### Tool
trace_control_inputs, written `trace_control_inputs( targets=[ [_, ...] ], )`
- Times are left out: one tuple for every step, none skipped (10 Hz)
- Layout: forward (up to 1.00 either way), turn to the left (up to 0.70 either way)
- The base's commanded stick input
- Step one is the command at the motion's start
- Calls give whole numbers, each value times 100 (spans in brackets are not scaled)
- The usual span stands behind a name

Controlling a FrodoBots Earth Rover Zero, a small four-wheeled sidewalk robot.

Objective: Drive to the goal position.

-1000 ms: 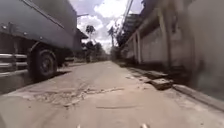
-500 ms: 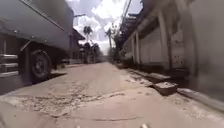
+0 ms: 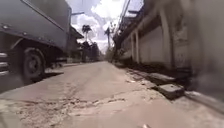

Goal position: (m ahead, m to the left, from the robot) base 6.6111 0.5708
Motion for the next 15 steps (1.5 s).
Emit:
trace_control_inputs(
  targets=[
    [50,0],
    [50,0],
    [50,0],
    [50,0],
    [50,0],
    [50,0],
    [50,0],
    [50,0],
    [50,0],
    [50,0],
    [50,0],
    [50,0],
    [50,0],
    [50,0],
    [50,0]
  ],
)
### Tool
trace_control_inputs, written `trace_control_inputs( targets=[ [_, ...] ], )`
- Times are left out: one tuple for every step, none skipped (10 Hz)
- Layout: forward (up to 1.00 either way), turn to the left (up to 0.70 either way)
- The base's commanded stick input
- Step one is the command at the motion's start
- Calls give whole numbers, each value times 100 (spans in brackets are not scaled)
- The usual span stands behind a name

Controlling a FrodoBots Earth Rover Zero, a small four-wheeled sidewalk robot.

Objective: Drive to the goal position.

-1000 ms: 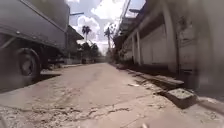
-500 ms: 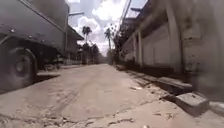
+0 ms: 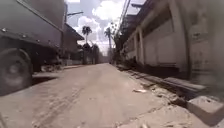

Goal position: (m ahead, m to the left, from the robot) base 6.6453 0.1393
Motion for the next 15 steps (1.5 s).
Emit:
trace_control_inputs(
  targets=[
    [50,0],
    [50,0],
    [50,0],
    [50,0],
    [50,0],
    [50,0],
    [50,0],
    [50,0],
    [50,0],
    [50,0],
    [50,0],
    [50,0],
    [50,0],
    [50,0],
    [50,0]
  ],
)
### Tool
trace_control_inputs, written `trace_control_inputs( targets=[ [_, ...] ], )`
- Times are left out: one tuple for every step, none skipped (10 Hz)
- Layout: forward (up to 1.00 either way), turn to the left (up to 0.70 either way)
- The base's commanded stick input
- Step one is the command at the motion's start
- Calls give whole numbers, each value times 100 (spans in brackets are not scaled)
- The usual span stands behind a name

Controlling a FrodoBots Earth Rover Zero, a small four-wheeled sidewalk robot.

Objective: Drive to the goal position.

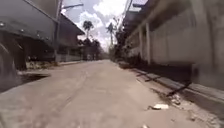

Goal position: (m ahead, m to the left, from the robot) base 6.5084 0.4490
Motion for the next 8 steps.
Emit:
trace_control_inputs(
  targets=[
    [50,0],
    [55,0],
    [66,0],
    [70,0],
    [70,0],
    [70,0],
    [70,0],
    [70,0]
  ],
)
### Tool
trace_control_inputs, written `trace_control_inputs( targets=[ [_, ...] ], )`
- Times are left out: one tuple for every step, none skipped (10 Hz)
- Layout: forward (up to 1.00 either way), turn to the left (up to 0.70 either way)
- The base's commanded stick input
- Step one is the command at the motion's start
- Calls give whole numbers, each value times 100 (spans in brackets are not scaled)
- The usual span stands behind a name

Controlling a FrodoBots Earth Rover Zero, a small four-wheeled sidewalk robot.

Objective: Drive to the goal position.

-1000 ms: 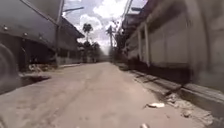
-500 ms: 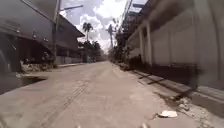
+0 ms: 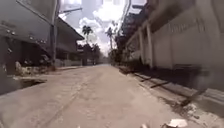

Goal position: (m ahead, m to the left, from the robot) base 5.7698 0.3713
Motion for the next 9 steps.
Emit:
trace_control_inputs(
  targets=[
    [70,0],
    [70,0],
    [70,0],
    [70,0],
    [70,0],
    [70,0],
    [70,0],
    [70,0],
    [70,0]
  ],
)
